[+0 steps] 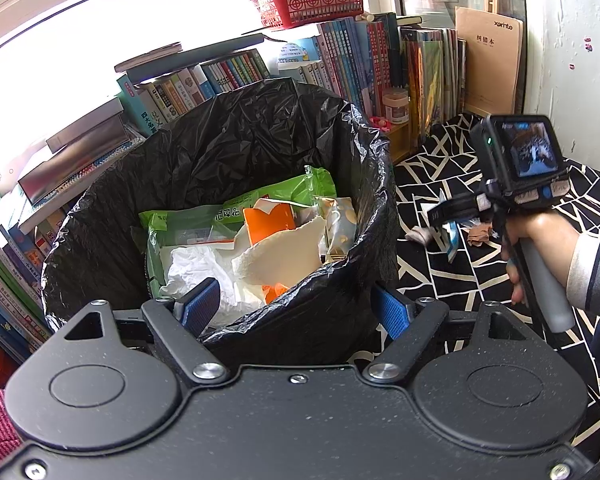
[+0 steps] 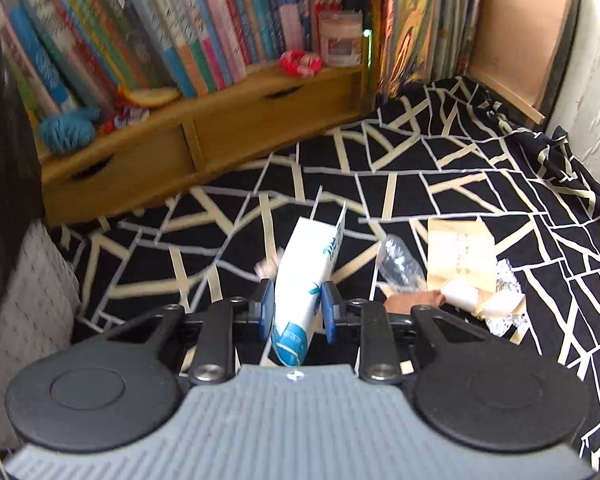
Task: Collect trash
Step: 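Carry the white printed packet up over the black bin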
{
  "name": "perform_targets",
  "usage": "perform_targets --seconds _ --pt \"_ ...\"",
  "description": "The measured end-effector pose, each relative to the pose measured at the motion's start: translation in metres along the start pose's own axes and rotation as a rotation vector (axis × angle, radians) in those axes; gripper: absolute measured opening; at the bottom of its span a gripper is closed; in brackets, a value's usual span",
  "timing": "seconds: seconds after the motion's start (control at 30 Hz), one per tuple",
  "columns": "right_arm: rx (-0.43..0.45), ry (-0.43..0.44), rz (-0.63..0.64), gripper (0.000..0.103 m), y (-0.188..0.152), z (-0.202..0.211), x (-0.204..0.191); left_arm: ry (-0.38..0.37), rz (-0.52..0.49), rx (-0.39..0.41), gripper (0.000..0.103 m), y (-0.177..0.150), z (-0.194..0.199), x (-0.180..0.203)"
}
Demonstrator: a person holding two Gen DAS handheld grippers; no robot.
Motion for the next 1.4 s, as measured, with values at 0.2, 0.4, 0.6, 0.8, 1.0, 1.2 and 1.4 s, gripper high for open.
perform_targets --seconds 0.2,0.4,0.6,0.8,1.0,1.2,1.4 --pt "0.064 0.052 -0.05 0.014 0.019 0.027 0.002 0.0 0.0 0.0 0.08 0.0 0.0 0.0" --pt "0.015 0.046 -0.017 0.046 0.017 0.02 0.0 0.002 0.001 -0.002 0.08 0.0 0.0 0.001" --pt "-0.099 0.039 0.089 0.073 -0.012 -0.02 -0.017 0.005 -0.001 -0.001 0.08 0.0 0.0 0.001" --pt "-0.117 0.085 0.13 0.084 -0.034 -0.04 -0.032 0.004 -0.001 -0.001 0.08 0.0 0.0 0.001" --pt "-0.127 0.044 0.203 0.071 -0.052 -0.05 -0.042 0.006 -0.002 0.0 0.08 0.0 0.001 0.002" --pt "-0.104 0.051 0.207 0.039 -0.046 -0.042 -0.048 0.006 -0.002 0.0 0.08 0.0 0.001 0.002" --pt "-0.047 0.046 0.161 0.035 -0.027 -0.023 -0.044 0.006 -0.002 0.0 0.08 0.0 0.001 0.002"
Point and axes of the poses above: each gripper's, at about its wrist camera, not at the fingertips, and z roughly against the way its jaws point, x to its right, y to its top, the point moved 10 cm from there along -z, roughly the way its jaws point, and after that the axes turned 13 degrees about -x, right-handed, at the moved point
